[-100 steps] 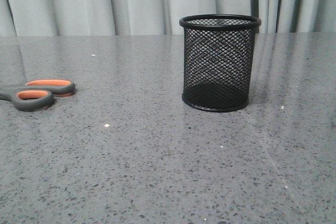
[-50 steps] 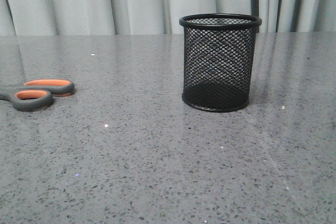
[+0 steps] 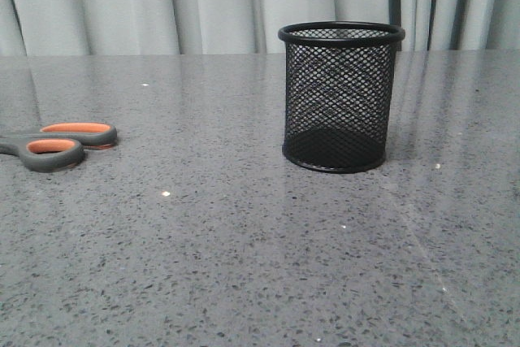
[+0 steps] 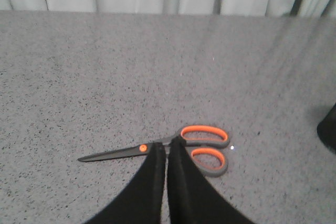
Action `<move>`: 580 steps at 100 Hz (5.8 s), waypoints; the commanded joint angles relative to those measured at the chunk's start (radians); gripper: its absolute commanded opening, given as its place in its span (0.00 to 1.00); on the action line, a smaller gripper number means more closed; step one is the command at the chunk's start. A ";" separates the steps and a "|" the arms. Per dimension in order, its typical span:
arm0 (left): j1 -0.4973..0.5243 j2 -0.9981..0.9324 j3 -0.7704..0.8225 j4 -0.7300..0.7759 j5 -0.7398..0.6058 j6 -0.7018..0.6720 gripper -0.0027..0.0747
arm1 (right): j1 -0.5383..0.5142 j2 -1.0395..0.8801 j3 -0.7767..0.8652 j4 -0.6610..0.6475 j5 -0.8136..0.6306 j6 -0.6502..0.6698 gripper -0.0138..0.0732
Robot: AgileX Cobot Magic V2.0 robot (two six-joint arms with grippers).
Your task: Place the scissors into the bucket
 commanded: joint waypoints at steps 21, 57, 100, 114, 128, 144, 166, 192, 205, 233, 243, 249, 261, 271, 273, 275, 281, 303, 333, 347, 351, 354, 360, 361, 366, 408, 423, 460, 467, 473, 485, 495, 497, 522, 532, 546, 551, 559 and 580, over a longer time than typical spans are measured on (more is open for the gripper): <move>0.002 0.282 -0.244 -0.017 0.169 0.079 0.01 | 0.002 0.220 -0.198 -0.009 0.118 -0.082 0.10; 0.002 0.365 -0.272 -0.194 0.185 0.290 0.23 | 0.002 0.226 -0.203 0.125 0.142 -0.213 0.59; 0.002 0.454 -0.289 -0.220 0.263 0.455 0.58 | 0.002 0.226 -0.207 0.125 0.142 -0.214 0.68; 0.002 0.555 -0.386 -0.212 0.350 0.521 0.58 | 0.002 0.226 -0.207 0.125 0.142 -0.214 0.68; 0.002 0.713 -0.540 -0.173 0.460 0.604 0.58 | 0.002 0.226 -0.207 0.125 0.142 -0.214 0.68; 0.002 0.869 -0.692 -0.145 0.500 0.782 0.58 | 0.003 0.226 -0.207 0.125 0.145 -0.214 0.68; -0.063 0.980 -0.754 -0.087 0.500 1.164 0.58 | 0.068 0.226 -0.207 0.125 0.145 -0.226 0.68; -0.137 1.050 -0.754 0.045 0.500 1.207 0.58 | 0.128 0.226 -0.207 0.110 0.155 -0.229 0.68; -0.139 1.079 -0.747 0.048 0.500 1.215 0.58 | 0.146 0.226 -0.207 0.099 0.160 -0.229 0.68; -0.139 1.123 -0.697 0.048 0.500 1.241 0.58 | 0.159 0.226 -0.207 0.084 0.161 -0.229 0.68; -0.139 1.124 -0.655 0.048 0.500 1.252 0.58 | 0.159 0.226 -0.207 0.084 0.161 -0.229 0.68; -0.139 1.124 -0.626 0.068 0.500 1.259 0.58 | 0.159 0.226 -0.207 0.084 0.161 -0.229 0.68; -0.139 1.125 -0.598 0.105 0.499 1.261 0.58 | 0.159 0.226 -0.207 0.084 0.161 -0.229 0.68; -0.139 1.125 -0.598 0.094 0.480 1.285 0.58 | 0.159 0.226 -0.207 0.084 0.158 -0.229 0.68; -0.139 1.125 -0.598 0.094 0.471 1.285 0.58 | 0.159 0.226 -0.207 0.084 0.158 -0.229 0.68; -0.139 1.125 -0.598 0.094 0.465 1.285 0.58 | 0.159 0.226 -0.207 0.084 0.158 -0.229 0.68; -0.139 1.129 -0.598 0.094 0.461 1.285 0.58 | 0.159 0.226 -0.207 0.084 0.158 -0.229 0.68; -0.139 1.146 -0.598 0.063 0.428 1.298 0.58 | 0.159 0.226 -0.207 0.084 0.158 -0.229 0.68; -0.139 1.185 -0.602 0.048 0.412 1.305 0.58 | 0.159 0.226 -0.207 0.084 0.152 -0.229 0.68; -0.139 1.199 -0.612 0.044 0.409 1.305 0.58 | 0.159 0.226 -0.207 0.084 0.151 -0.229 0.68; -0.139 1.199 -0.612 0.044 0.406 1.305 0.58 | 0.159 0.226 -0.207 0.084 0.151 -0.229 0.68; -0.139 1.199 -0.612 0.044 0.406 1.305 0.58 | 0.159 0.226 -0.207 0.084 0.151 -0.229 0.68; -0.139 1.199 -0.612 0.044 0.406 1.305 0.58 | 0.159 0.226 -0.207 0.084 0.151 -0.229 0.68; -0.139 1.199 -0.612 0.044 0.406 1.307 0.58 | 0.159 0.226 -0.207 0.084 0.151 -0.229 0.68; -0.139 1.199 -0.612 0.044 0.409 1.307 0.58 | 0.159 0.226 -0.207 0.084 0.150 -0.229 0.68; -0.139 1.199 -0.612 0.027 0.449 1.307 0.17 | 0.159 0.226 -0.207 0.084 0.150 -0.229 0.68; -0.139 1.199 -0.612 0.027 0.451 1.307 0.17 | 0.159 0.226 -0.207 0.084 0.150 -0.229 0.68; -0.139 1.162 -0.719 0.020 0.485 1.301 0.17 | 0.159 0.226 -0.207 0.084 0.149 -0.229 0.68; -0.139 1.147 -0.748 0.005 0.495 1.299 0.17 | 0.159 0.226 -0.207 0.084 0.145 -0.229 0.68; -0.139 1.133 -0.770 -0.008 0.498 1.289 0.17 | 0.159 0.226 -0.207 0.100 0.139 -0.229 0.68; -0.141 1.099 -0.806 -0.023 0.498 1.273 0.17 | 0.159 0.226 -0.207 0.139 0.114 -0.229 0.68; -0.141 1.061 -0.813 -0.033 0.498 1.264 0.17 | 0.159 0.226 -0.207 0.171 0.090 -0.229 0.68; -0.141 1.056 -0.813 -0.035 0.498 1.262 0.17 | 0.159 0.226 -0.209 0.180 0.085 -0.229 0.68; -0.197 0.971 -0.827 -0.034 0.492 1.221 0.17 | 0.159 0.226 -0.209 0.450 0.024 -0.340 0.68; -0.243 0.953 -0.861 -0.020 0.496 1.177 0.17 | 0.159 0.226 -0.209 0.598 0.016 -0.421 0.68; -0.327 0.949 -0.933 -0.006 0.498 1.131 0.17 | 0.159 0.226 -0.209 0.742 0.016 -0.483 0.68; -0.365 0.949 -0.963 -0.004 0.496 1.118 0.17 | 0.159 0.226 -0.209 0.770 0.016 -0.491 0.68; -0.419 0.949 -1.002 0.016 0.496 1.103 0.17 | 0.159 0.226 -0.209 0.815 0.016 -0.508 0.68; -0.559 0.949 -1.085 0.109 0.489 1.006 0.17 | 0.159 0.226 -0.211 0.937 0.016 -0.556 0.68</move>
